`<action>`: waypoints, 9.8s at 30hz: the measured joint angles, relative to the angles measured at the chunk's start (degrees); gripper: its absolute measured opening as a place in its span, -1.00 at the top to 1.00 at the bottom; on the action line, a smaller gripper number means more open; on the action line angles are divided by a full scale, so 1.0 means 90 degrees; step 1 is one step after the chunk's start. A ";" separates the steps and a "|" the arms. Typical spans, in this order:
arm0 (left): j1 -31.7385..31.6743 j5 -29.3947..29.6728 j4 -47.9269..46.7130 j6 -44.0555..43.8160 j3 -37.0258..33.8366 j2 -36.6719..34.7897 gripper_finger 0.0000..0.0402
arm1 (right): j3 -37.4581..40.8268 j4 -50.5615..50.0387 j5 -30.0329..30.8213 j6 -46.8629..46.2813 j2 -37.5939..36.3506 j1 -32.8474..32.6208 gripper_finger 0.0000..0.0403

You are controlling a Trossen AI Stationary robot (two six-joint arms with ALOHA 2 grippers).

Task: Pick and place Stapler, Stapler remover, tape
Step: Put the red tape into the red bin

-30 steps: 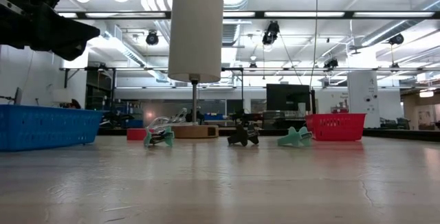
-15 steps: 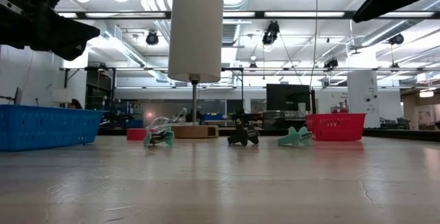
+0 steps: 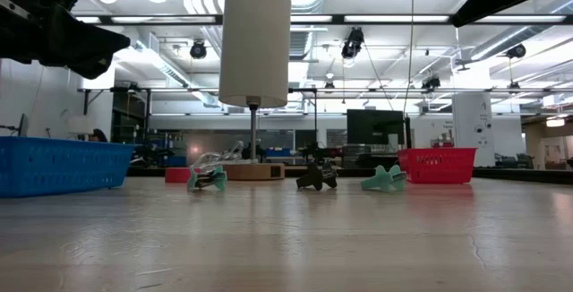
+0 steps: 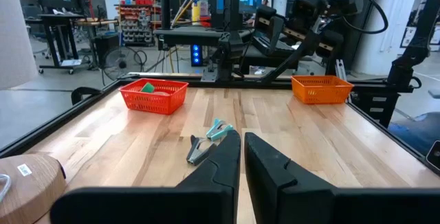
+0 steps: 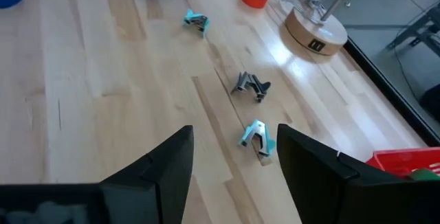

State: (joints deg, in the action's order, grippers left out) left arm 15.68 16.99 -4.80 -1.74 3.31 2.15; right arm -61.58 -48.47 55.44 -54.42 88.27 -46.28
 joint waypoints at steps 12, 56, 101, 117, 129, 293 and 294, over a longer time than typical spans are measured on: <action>0.0000 -0.0001 0.0000 -0.0001 0.0000 0.0000 0.87 | 0.0012 0.0027 0.0005 0.1302 -0.0005 0.0543 0.00; -0.0001 0.0000 0.0002 0.0001 0.0000 -0.0002 0.87 | 0.0583 0.0534 -0.2815 0.3285 0.0120 0.4090 0.90; 0.0000 -0.0002 0.0003 -0.0002 -0.0002 0.0002 0.87 | 0.4529 0.5263 -0.4004 0.5936 -0.6489 0.4228 0.96; -0.0007 0.0304 0.0436 0.0062 -0.0010 0.0002 0.87 | 0.4796 0.5020 -0.4735 0.5764 -0.6849 0.4233 0.96; -0.0007 0.0287 0.0925 -0.1094 -0.0010 -0.0002 0.87 | 0.4821 0.5153 -0.5971 0.5840 -0.7037 0.4228 0.96; -0.3534 0.0423 -0.1721 -0.1856 0.3295 0.6535 0.15 | 0.6062 0.4221 -0.5989 0.5431 -0.9743 0.4231 0.96; -0.3611 0.0375 -0.1710 -0.1804 0.3309 0.6676 0.15 | 0.6062 0.4223 -0.5989 0.5431 -0.9743 0.4231 0.96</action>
State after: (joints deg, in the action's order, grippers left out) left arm -16.82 20.37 -20.19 -17.98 33.09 62.23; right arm -7.03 -10.46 1.54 -5.54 0.58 -8.21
